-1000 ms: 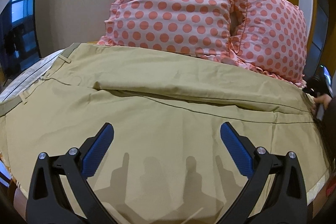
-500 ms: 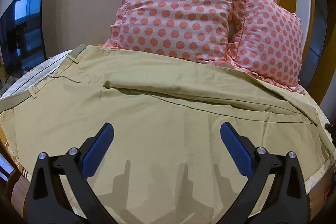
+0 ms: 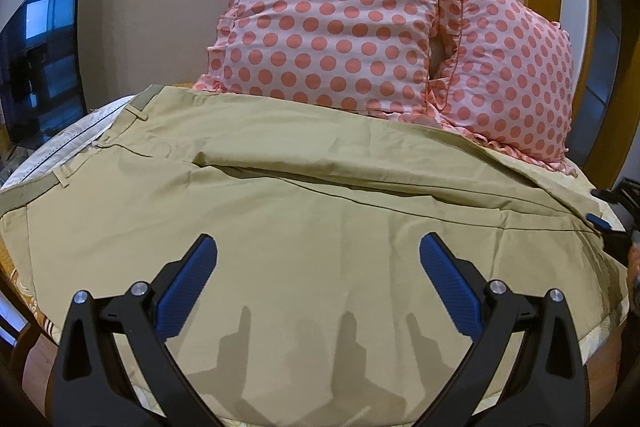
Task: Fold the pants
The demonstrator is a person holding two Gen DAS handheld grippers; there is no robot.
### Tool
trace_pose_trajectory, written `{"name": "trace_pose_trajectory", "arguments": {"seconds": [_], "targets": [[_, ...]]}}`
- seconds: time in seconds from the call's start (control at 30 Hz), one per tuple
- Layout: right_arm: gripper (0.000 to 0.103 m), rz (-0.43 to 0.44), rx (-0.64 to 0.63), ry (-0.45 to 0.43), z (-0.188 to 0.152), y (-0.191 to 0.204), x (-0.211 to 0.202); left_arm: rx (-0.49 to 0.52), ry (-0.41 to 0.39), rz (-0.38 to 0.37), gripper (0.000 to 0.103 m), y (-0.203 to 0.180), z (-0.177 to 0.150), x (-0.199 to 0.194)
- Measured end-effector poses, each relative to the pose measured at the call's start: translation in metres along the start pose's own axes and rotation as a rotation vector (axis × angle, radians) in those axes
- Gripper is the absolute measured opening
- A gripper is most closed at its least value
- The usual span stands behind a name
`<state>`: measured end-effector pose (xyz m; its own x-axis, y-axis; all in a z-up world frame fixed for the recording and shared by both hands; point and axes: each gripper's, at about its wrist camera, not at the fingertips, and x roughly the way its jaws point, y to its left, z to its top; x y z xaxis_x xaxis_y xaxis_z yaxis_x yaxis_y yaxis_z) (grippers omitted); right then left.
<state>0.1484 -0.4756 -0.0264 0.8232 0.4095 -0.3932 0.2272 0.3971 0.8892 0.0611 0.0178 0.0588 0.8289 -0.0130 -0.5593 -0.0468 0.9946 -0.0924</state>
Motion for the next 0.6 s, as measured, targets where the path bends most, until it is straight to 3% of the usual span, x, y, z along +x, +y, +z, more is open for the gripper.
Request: {"name": "trace_pose_trajectory", "arguments": {"seconds": [0.1,0.13,0.3,0.43,0.6], "targets": [[0.043,-0.048,0.060,0.012,0.004,-0.005,0.020,0.001,0.005,0.001,0.101,0.001,-0.001,0.001],[0.037,-0.064,0.089,0.000,0.006,-0.007,0.022,0.001,0.007,0.002,0.101,0.002,-0.002,0.001],[0.033,-0.102,0.217,-0.111,0.010,-0.014,0.013,-0.016,0.021,0.008,0.101,0.007,-0.001,0.005],[0.005,-0.141,0.250,-0.190,0.011,-0.032,0.002,-0.017,0.017,0.009,0.101,0.008,-0.001,0.004],[0.003,-0.152,0.231,-0.191,0.012,-0.033,-0.002,-0.018,0.013,0.008,0.101,0.008,-0.001,0.001]]}}
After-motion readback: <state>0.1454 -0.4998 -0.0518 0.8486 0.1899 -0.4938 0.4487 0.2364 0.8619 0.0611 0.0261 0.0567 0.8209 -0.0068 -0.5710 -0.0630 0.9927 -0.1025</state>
